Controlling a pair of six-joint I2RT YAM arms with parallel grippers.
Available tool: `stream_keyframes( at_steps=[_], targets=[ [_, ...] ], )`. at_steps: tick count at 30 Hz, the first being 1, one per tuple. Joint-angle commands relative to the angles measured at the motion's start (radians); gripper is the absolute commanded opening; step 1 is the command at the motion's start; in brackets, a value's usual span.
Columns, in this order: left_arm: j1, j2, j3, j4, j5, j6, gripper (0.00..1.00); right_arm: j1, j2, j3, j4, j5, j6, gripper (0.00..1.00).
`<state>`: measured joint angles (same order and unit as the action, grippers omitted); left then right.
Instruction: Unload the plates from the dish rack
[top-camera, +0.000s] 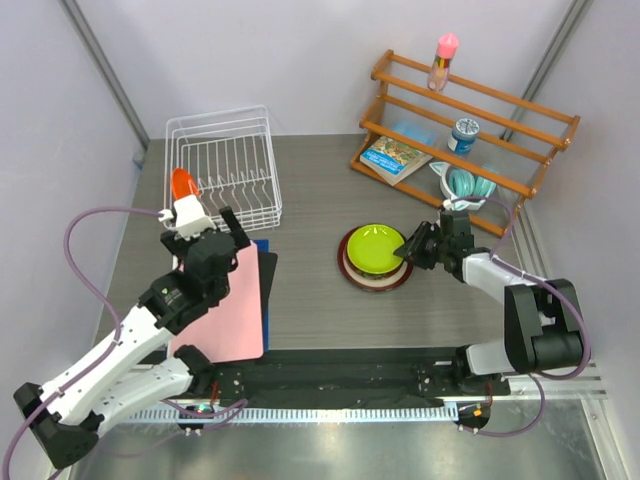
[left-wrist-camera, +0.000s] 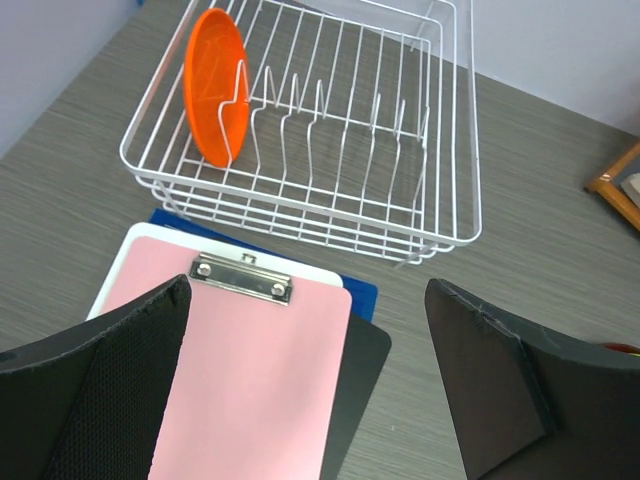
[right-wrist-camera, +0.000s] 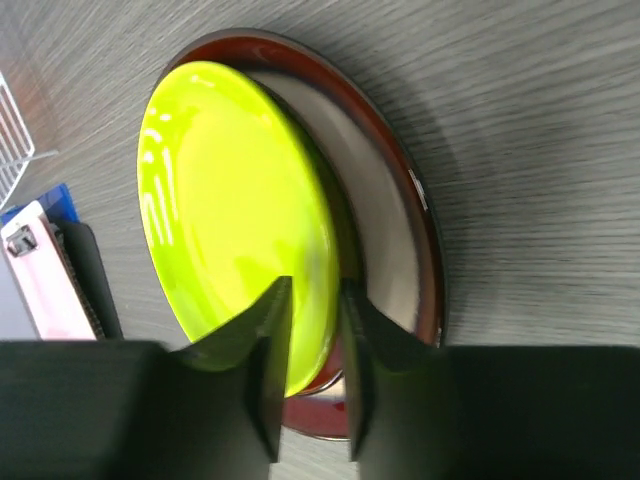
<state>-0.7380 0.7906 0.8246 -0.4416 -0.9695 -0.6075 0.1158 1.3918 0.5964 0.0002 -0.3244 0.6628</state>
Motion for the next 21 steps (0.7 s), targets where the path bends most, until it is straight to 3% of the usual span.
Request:
stream_keyframes(
  at_steps=[1, 2, 6, 10, 14, 21],
  targets=[
    [0.002, 0.022, 0.010, 0.044, -0.106, 0.035, 0.99, -0.002, -0.020, 0.013, 0.044, -0.015, -0.020, 0.38],
    [0.003, 0.032, 0.010, 0.052, -0.112, 0.041, 1.00, -0.001, -0.025, 0.013, 0.041, -0.013, -0.026, 0.50],
    [0.032, 0.081, 0.030, 0.098, -0.138, 0.075, 0.99, -0.001, -0.057, 0.032, 0.017, -0.028, -0.054, 0.59],
    [0.132, 0.163, 0.073, 0.164, -0.086, 0.172, 1.00, -0.002, -0.105, 0.080, -0.066, -0.028, -0.092, 0.63],
    [0.332, 0.258, 0.119, 0.181, 0.059, 0.183, 0.99, -0.001, -0.198, 0.108, -0.138, 0.001, -0.127, 0.65],
    [0.558, 0.441, 0.186, 0.267, 0.195, 0.206, 0.99, -0.001, -0.281, 0.152, -0.200, 0.058, -0.163, 0.70]
  ],
)
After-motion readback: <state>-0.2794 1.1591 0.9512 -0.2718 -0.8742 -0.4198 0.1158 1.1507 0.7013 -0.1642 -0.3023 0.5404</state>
